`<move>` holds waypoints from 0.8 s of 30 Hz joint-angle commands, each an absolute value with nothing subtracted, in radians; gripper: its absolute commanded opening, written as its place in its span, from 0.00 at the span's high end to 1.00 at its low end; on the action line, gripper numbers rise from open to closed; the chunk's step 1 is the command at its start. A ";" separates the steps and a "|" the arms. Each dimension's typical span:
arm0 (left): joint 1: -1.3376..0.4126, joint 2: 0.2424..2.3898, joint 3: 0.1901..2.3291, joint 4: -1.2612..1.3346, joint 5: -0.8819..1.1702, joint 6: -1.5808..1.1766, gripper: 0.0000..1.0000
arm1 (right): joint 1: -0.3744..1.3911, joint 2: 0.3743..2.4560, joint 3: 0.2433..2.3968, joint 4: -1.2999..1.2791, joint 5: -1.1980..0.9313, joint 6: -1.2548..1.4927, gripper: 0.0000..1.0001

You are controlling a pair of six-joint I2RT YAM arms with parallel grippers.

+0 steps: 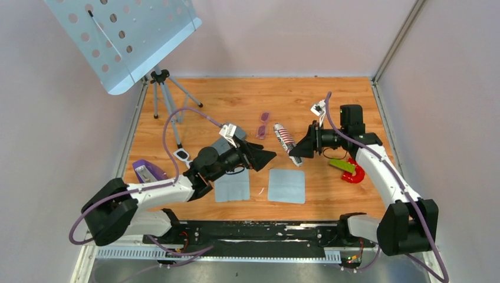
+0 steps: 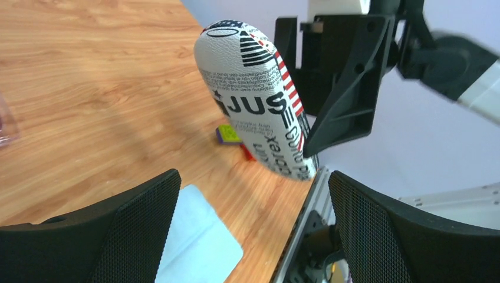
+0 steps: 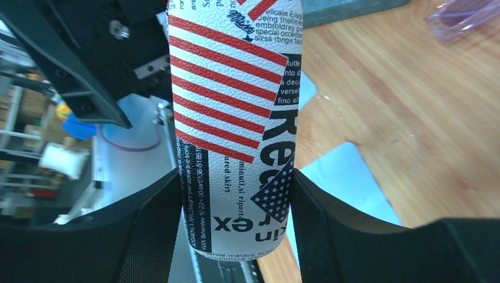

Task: Organize the sunglasses
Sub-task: Adjust the sunglasses case.

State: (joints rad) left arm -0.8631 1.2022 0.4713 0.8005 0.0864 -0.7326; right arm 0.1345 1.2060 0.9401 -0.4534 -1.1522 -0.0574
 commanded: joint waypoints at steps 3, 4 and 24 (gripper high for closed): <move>-0.877 1.378 0.478 1.197 0.015 -0.884 0.00 | 0.124 1.151 0.828 -0.061 -1.294 0.362 1.00; -0.877 1.393 0.474 1.237 0.004 -0.903 0.00 | 0.124 1.144 0.819 -0.059 -1.295 0.365 1.00; -0.879 1.638 0.565 1.460 0.093 -1.055 0.07 | 0.148 1.112 0.743 0.072 -1.272 0.493 1.00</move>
State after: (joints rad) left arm -0.8730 1.6051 0.5220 1.4136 0.0761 -1.0405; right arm 0.1349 1.1213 0.7517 0.0223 -1.2549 0.4648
